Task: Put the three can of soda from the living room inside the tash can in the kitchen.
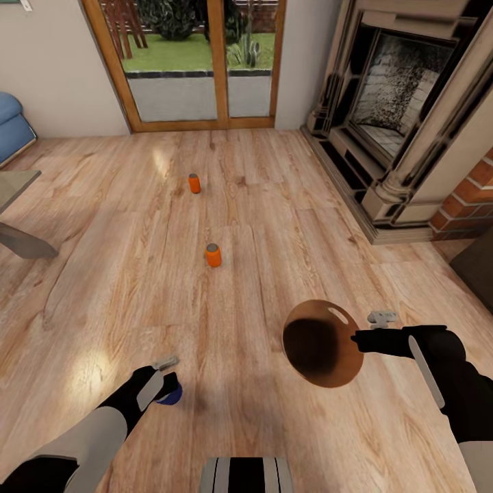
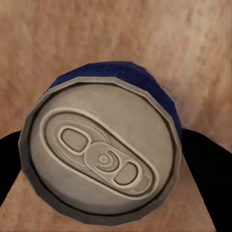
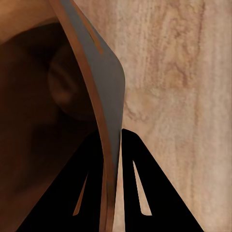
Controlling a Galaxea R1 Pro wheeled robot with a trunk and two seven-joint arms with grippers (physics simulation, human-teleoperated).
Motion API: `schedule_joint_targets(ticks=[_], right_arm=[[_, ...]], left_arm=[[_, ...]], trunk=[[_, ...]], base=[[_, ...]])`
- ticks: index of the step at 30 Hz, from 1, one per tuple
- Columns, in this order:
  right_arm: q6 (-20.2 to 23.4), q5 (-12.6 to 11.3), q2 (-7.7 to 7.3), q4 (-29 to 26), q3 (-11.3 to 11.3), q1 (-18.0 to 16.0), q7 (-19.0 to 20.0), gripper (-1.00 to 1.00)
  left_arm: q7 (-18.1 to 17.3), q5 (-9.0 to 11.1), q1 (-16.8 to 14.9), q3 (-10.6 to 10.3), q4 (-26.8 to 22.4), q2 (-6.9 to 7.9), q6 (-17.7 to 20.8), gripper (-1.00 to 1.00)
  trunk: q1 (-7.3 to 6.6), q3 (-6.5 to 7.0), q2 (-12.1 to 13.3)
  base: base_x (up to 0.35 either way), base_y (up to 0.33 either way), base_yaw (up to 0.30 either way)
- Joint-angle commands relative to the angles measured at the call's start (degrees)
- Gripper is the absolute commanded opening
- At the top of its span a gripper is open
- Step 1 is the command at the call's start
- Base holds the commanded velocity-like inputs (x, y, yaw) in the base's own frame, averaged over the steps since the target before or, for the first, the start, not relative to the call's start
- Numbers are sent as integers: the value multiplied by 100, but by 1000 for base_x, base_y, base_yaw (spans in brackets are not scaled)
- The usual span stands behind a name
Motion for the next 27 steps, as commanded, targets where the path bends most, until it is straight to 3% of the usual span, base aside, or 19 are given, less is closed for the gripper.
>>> schedule_joint_targets(ticks=[1, 12, 27], right_arm=[[33, -169, 2, -2, 0, -2, 42, -100], [33, -169, 5, 4, 0, -2, 42, -100], [33, -156, 55, 583, 0, -63, 36, -100]], left_arm=[[-2, -5, 1, -23, 1, 0, -2, -100], [-4, 37, 33, -58, 22, -21, -9, -100], [-9, 76, 184, -18, -202, -111, 103, -100]], trunk=[[-1, 0, 0], [-1, 0, 0], [-39, 333, 20]], base=[[0, 0, 0], [0, 0, 0], [0, 0, 0]])
